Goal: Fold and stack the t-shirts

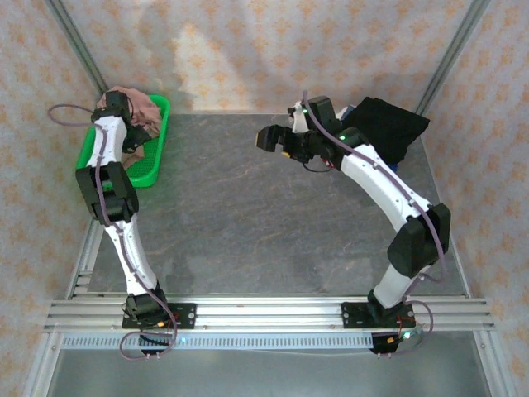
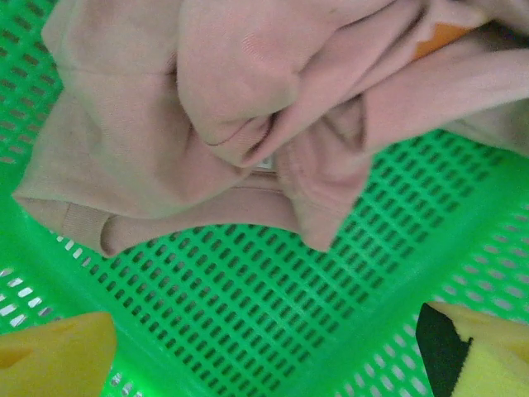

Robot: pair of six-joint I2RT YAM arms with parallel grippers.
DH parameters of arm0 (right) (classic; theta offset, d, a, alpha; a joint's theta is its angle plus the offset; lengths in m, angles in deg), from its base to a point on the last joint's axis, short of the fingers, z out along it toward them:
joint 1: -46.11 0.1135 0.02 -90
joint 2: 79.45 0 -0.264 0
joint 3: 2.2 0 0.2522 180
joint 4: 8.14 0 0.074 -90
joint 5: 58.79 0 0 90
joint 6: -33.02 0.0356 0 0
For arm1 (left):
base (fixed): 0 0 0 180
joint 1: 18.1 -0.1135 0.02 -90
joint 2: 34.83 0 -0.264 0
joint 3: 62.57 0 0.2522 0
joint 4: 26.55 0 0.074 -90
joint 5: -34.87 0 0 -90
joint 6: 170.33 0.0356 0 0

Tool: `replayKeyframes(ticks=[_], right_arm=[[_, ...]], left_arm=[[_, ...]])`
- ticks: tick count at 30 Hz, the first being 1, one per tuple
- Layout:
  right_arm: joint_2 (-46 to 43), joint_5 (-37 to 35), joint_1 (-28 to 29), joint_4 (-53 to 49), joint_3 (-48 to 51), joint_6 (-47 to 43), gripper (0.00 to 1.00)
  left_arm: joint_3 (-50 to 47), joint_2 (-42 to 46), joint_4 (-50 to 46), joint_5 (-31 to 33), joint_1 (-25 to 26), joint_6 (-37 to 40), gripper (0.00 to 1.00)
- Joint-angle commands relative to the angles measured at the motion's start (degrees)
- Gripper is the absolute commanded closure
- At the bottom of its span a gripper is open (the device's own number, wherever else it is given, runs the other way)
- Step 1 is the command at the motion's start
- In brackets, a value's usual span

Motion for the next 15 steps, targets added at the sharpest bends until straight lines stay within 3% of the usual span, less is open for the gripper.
replayKeyframes(ticks=[1, 15], right_arm=[[-1.32, 2.81, -0.05, -4.44, -1.23, 0.86, 0.01], [-4.73, 3.35, -0.1, -7.16, -2.45, 0.62, 0.01]], left_arm=[[3.45, -1.09, -1.71, 8.39, -0.06, -1.98, 0.07], [13.94, -14.16, 1.72, 9.25, 0.16, -1.19, 0.08]])
